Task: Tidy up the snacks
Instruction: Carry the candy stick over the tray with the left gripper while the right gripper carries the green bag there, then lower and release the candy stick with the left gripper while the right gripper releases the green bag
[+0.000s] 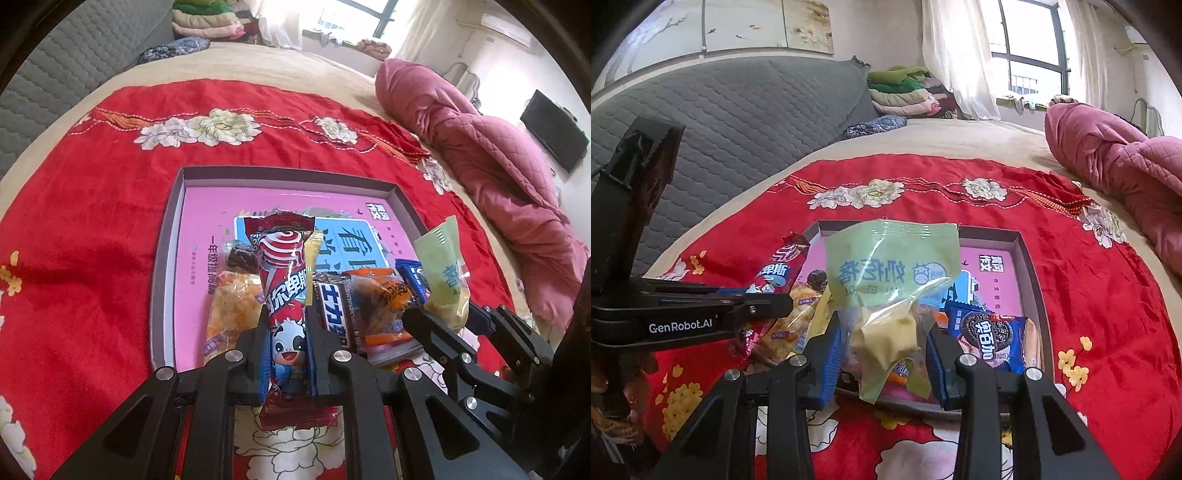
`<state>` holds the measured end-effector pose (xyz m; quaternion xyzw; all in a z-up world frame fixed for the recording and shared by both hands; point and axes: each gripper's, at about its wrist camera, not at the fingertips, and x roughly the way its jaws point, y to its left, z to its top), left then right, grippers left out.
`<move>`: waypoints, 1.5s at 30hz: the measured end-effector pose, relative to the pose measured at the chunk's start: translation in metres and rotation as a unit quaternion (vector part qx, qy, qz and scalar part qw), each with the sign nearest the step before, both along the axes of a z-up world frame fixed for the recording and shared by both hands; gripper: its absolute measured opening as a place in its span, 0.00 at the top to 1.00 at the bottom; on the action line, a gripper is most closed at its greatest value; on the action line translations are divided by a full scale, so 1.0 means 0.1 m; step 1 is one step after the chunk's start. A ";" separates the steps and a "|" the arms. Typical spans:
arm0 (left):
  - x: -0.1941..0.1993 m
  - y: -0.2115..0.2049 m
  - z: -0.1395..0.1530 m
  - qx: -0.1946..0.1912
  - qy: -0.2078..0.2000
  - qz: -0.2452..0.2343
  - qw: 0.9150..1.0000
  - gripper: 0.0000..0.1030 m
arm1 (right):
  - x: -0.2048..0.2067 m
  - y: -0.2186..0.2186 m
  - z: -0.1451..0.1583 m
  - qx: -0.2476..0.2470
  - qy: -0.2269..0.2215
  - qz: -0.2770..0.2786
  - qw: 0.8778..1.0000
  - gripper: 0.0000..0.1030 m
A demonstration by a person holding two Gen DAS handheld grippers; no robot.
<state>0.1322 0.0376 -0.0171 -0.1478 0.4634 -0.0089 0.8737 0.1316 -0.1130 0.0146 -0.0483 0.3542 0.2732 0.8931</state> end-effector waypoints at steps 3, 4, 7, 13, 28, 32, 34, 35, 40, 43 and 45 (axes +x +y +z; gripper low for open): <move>0.02 0.03 -0.03 -0.003 0.002 0.004 1.000 0.85 | 0.02 0.01 -0.01 0.000 0.002 -0.002 1.000 0.61; 0.02 0.04 -0.03 -0.004 0.002 0.005 1.000 0.85 | 0.03 0.02 -0.01 -0.001 0.002 -0.002 1.000 0.61; 0.03 0.07 -0.06 -0.006 0.004 0.009 1.000 0.85 | 0.04 0.04 -0.03 -0.004 0.003 -0.003 1.000 0.61; 0.03 0.12 -0.11 -0.017 0.007 0.017 1.000 0.85 | 0.09 0.06 -0.06 -0.001 0.011 -0.001 1.000 0.61; 0.08 0.08 -0.19 -0.017 0.017 0.018 1.000 0.85 | 0.22 0.21 -0.21 -0.001 0.033 0.005 0.999 0.59; 0.09 0.07 -0.20 -0.018 0.019 0.017 0.999 0.85 | 0.21 0.21 -0.22 -0.001 0.034 0.004 0.999 0.59; 0.09 0.07 -0.20 -0.018 0.019 0.017 0.999 0.85 | 0.21 0.22 -0.22 0.001 0.035 0.005 0.999 0.58; 0.09 0.07 -0.20 -0.019 0.019 0.017 0.999 0.85 | 0.21 0.22 -0.22 0.001 0.035 0.005 0.999 0.58; 0.10 0.07 -0.21 -0.022 0.021 0.017 0.999 0.85 | 0.21 0.23 -0.21 0.003 0.036 0.006 0.999 0.55; 0.10 0.07 -0.21 -0.023 0.021 0.017 0.999 0.85 | 0.21 0.22 -0.22 0.003 0.037 0.003 0.999 0.52; 0.09 0.08 -0.21 -0.025 0.021 0.018 0.999 0.85 | 0.20 0.21 -0.23 0.003 0.039 0.002 0.999 0.50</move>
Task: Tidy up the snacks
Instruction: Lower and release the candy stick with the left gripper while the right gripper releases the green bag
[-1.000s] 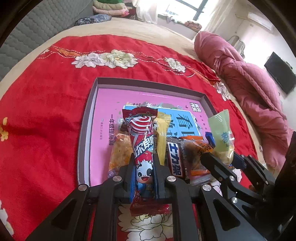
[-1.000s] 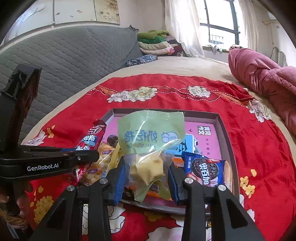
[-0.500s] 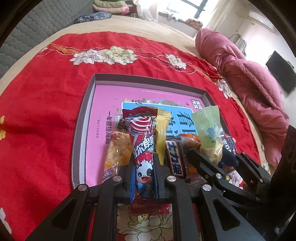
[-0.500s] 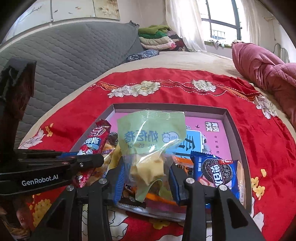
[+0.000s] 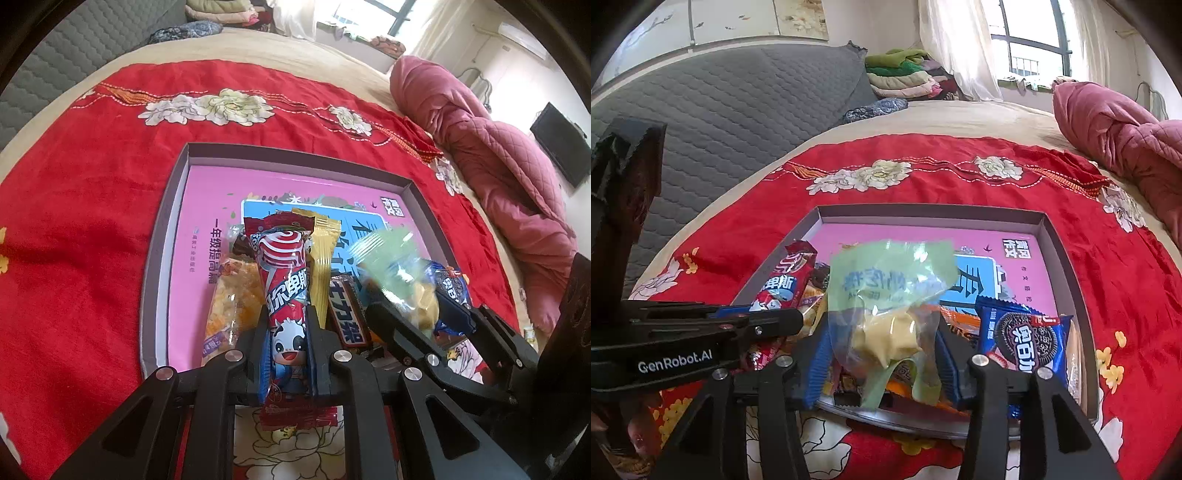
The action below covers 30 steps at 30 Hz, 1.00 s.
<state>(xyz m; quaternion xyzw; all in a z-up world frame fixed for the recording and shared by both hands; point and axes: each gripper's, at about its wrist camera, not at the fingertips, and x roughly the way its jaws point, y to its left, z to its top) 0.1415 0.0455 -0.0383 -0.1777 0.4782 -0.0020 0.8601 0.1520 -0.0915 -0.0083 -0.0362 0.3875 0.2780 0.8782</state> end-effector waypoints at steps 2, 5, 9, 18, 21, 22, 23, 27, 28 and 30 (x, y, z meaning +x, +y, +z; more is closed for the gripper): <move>0.00 0.00 0.00 -0.001 0.000 0.000 1.000 0.85 | -0.01 -0.01 -0.01 -0.003 0.000 -0.003 1.000 0.49; 0.00 0.01 0.00 -0.002 -0.002 0.001 1.000 0.85 | -0.02 -0.02 0.00 0.003 0.001 -0.004 1.000 0.49; -0.01 0.02 0.01 -0.007 -0.002 0.001 1.000 0.85 | -0.04 -0.02 0.00 -0.001 -0.004 -0.004 1.000 0.45; -0.01 0.02 0.01 -0.013 -0.001 0.001 1.000 0.84 | -0.03 -0.10 0.05 0.019 -0.003 -0.017 1.000 0.34; -0.02 0.03 0.01 -0.016 0.000 0.001 1.000 0.83 | -0.04 -0.12 0.06 0.028 -0.002 -0.016 0.999 0.34; -0.02 0.03 0.01 -0.016 0.000 0.001 1.000 0.82 | -0.05 -0.13 0.07 0.035 -0.004 -0.014 0.999 0.31; -0.02 0.03 0.01 -0.016 0.000 0.002 1.000 0.81 | -0.05 -0.14 0.08 0.042 -0.003 -0.013 0.999 0.29; -0.02 0.03 0.01 -0.020 -0.002 0.003 1.000 0.80 | -0.04 -0.18 0.11 0.057 -0.001 -0.019 0.998 0.26; -0.02 0.03 0.01 -0.019 -0.002 0.003 1.000 0.80 | -0.04 -0.19 0.11 0.056 -0.001 -0.020 0.998 0.26; -0.02 0.03 0.01 -0.021 -0.002 0.003 1.000 0.80 | -0.04 -0.20 0.10 0.055 -0.001 -0.023 0.998 0.26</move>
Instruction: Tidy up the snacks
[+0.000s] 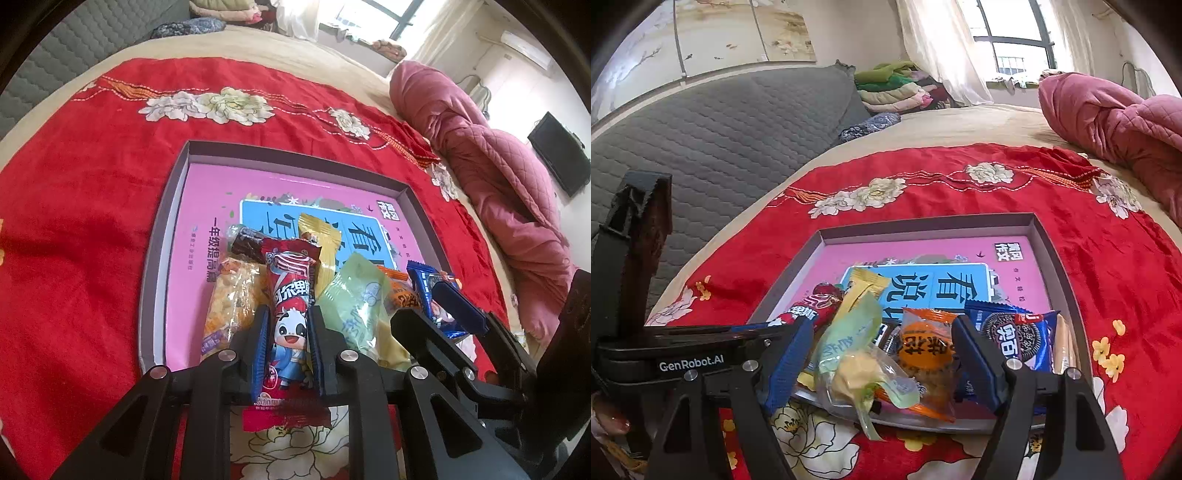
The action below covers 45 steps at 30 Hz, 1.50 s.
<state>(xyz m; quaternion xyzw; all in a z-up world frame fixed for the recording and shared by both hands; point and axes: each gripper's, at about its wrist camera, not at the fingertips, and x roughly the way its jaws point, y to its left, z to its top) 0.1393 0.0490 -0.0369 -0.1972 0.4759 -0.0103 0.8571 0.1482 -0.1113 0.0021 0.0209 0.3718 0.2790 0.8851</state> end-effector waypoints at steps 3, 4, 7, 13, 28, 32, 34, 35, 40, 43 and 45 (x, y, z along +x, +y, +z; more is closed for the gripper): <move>0.00 0.01 0.00 -0.001 0.002 0.001 1.000 0.79 | 0.00 -0.02 -0.01 -0.004 0.002 -0.004 1.000 0.26; 0.00 0.01 0.01 -0.002 0.001 0.001 1.000 0.79 | 0.00 -0.04 -0.01 -0.005 0.003 -0.005 1.000 0.26; -0.02 0.03 0.03 -0.004 -0.002 0.002 1.000 0.77 | -0.02 -0.10 0.01 -0.007 0.002 -0.009 1.000 0.26; -0.04 0.04 0.07 -0.007 -0.007 0.002 1.000 0.65 | -0.26 -0.14 0.01 -0.045 -0.008 0.024 0.999 0.25; -0.17 -0.04 0.19 0.017 -0.017 -0.010 1.000 0.48 | -0.18 -0.04 -0.16 -0.139 -0.031 -0.004 0.990 0.24; -0.21 -0.06 0.25 0.029 -0.023 -0.010 0.999 0.45 | -0.20 -0.08 -0.12 -0.127 -0.033 -0.009 0.991 0.24; -0.23 -0.06 0.28 0.031 -0.025 -0.009 0.999 0.43 | -0.22 -0.11 -0.09 -0.120 -0.035 -0.011 0.992 0.24; -0.24 -0.06 0.29 0.033 -0.026 -0.008 0.999 0.43 | -0.22 -0.13 -0.06 -0.115 -0.035 -0.014 0.993 0.24; -0.32 -0.08 0.36 0.038 -0.030 -0.007 0.999 0.42 | -0.28 -0.20 0.08 -0.099 -0.047 -0.024 0.994 0.23; -0.39 -0.10 0.39 0.039 -0.031 -0.007 0.999 0.41 | -0.33 -0.23 0.16 -0.093 -0.052 -0.030 0.994 0.23; -0.44 -0.13 0.41 0.043 -0.029 -0.010 0.999 0.39 | -0.37 -0.26 0.21 -0.089 -0.054 -0.034 0.994 0.22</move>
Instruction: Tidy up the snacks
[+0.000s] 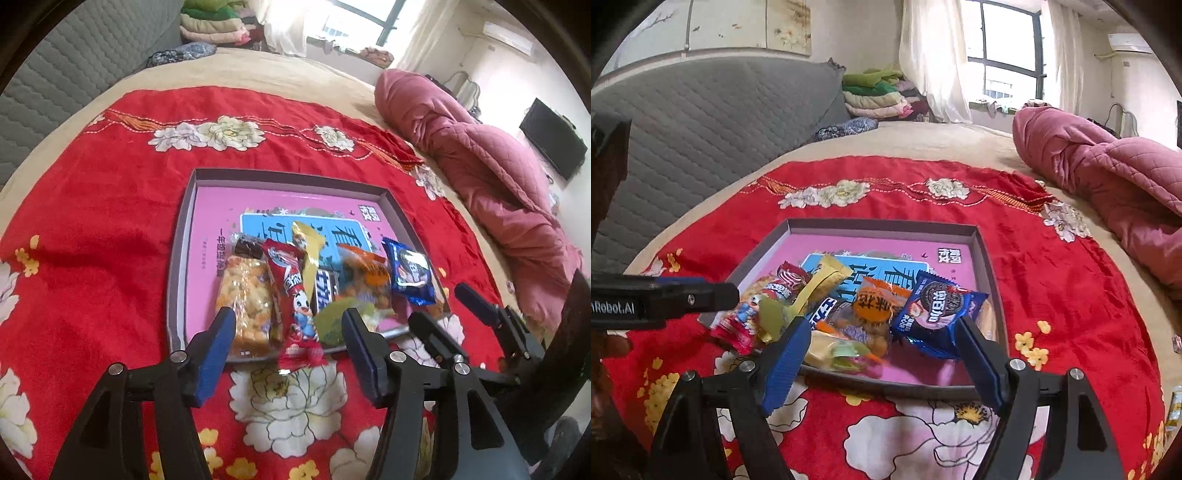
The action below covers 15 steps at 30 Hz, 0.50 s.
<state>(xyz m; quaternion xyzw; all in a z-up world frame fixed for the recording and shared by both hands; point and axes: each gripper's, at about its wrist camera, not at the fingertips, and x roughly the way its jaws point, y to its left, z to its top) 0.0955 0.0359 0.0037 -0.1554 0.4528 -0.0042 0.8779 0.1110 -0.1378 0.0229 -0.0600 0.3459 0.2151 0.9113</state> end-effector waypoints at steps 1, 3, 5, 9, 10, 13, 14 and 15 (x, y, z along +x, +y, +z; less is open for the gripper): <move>-0.02 -0.02 0.00 0.002 0.001 -0.001 1.000 0.38 | -0.02 -0.01 0.01 0.002 0.000 -0.001 1.000 0.20; -0.06 -0.04 0.02 0.008 0.000 -0.003 1.000 0.35 | -0.07 -0.06 0.05 0.006 0.001 -0.006 1.000 0.20; -0.10 -0.05 0.03 0.009 0.001 0.000 1.000 0.35 | -0.10 -0.10 0.07 0.009 0.003 -0.010 1.000 0.19; -0.23 -0.10 0.03 0.011 0.008 0.003 1.000 0.26 | -0.19 -0.22 0.09 0.023 0.019 -0.026 0.999 0.16; -0.25 -0.12 0.03 0.013 0.010 0.001 1.000 0.25 | -0.22 -0.25 0.09 0.027 0.027 -0.028 0.999 0.14; -0.33 -0.21 0.03 0.028 0.012 0.002 1.000 0.25 | -0.30 -0.30 0.07 0.028 0.038 -0.031 0.998 0.12; -0.35 -0.25 0.03 0.033 0.014 0.001 0.999 0.25 | -0.32 -0.31 0.06 0.027 0.041 -0.031 0.998 0.11; -0.38 -0.28 0.02 0.038 0.018 0.001 0.999 0.25 | -0.35 -0.32 0.05 0.023 0.045 -0.033 0.998 0.11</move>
